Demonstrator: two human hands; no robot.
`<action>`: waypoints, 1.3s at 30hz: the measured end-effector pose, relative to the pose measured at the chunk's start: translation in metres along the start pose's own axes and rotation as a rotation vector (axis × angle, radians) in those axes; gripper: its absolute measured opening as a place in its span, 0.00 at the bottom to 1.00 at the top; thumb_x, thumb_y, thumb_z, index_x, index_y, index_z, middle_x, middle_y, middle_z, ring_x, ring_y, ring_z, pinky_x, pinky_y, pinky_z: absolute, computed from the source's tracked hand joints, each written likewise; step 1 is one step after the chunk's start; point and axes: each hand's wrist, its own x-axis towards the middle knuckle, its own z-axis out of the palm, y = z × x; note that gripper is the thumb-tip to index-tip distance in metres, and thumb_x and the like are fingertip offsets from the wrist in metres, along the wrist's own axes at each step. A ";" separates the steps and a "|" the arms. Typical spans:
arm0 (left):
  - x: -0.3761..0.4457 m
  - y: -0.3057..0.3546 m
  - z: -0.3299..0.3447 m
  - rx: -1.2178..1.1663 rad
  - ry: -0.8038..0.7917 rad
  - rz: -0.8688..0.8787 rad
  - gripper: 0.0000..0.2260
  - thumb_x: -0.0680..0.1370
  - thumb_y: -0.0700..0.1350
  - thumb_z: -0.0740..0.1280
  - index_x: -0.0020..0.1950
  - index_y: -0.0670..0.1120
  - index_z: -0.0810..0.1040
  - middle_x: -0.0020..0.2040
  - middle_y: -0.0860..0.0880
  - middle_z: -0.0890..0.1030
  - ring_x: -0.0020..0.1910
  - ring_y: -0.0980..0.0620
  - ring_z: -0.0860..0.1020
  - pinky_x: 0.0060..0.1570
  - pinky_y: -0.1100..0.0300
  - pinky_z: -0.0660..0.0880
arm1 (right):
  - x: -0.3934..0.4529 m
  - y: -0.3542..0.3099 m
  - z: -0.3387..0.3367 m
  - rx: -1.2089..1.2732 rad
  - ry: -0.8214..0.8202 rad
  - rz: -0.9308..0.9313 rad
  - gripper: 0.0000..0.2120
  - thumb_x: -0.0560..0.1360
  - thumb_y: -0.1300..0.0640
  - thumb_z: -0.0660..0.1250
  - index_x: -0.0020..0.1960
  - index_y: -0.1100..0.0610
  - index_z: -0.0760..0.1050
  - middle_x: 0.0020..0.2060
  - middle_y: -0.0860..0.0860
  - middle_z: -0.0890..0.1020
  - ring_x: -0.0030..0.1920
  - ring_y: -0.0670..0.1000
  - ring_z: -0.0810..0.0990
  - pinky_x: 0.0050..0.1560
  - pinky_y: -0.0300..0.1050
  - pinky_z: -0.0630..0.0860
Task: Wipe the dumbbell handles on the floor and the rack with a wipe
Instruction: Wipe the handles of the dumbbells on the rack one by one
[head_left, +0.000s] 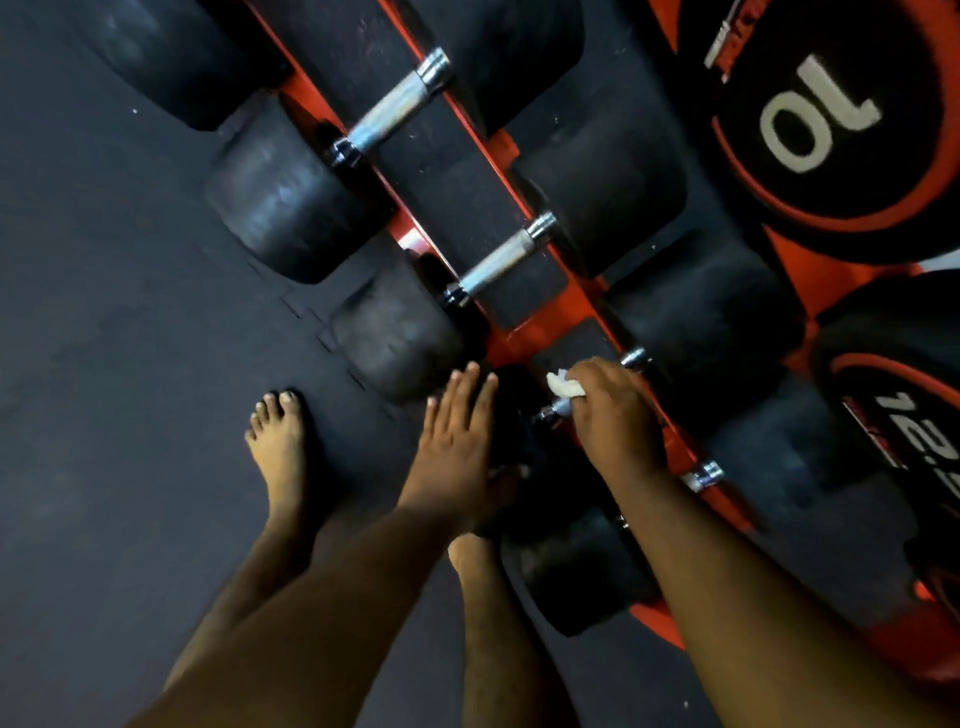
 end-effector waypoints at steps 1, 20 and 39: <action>-0.003 0.009 0.014 -0.020 -0.076 -0.059 0.55 0.71 0.63 0.74 0.83 0.48 0.40 0.83 0.48 0.39 0.81 0.48 0.36 0.80 0.40 0.44 | -0.004 0.012 0.002 -0.101 -0.026 -0.081 0.05 0.73 0.62 0.70 0.49 0.57 0.81 0.48 0.55 0.83 0.52 0.60 0.82 0.55 0.53 0.77; 0.015 0.023 0.036 -0.044 -0.125 -0.275 0.68 0.63 0.59 0.82 0.81 0.49 0.32 0.83 0.52 0.35 0.81 0.50 0.34 0.78 0.39 0.38 | -0.018 0.028 0.011 -0.446 -0.440 -0.372 0.28 0.73 0.60 0.51 0.69 0.58 0.76 0.70 0.54 0.76 0.74 0.57 0.70 0.74 0.66 0.62; 0.016 0.024 0.029 -0.067 -0.193 -0.262 0.66 0.65 0.58 0.81 0.81 0.49 0.31 0.82 0.51 0.33 0.80 0.48 0.32 0.78 0.38 0.36 | -0.029 0.019 0.022 -0.645 -0.373 -0.356 0.29 0.74 0.59 0.49 0.72 0.60 0.73 0.72 0.57 0.74 0.76 0.58 0.67 0.77 0.62 0.55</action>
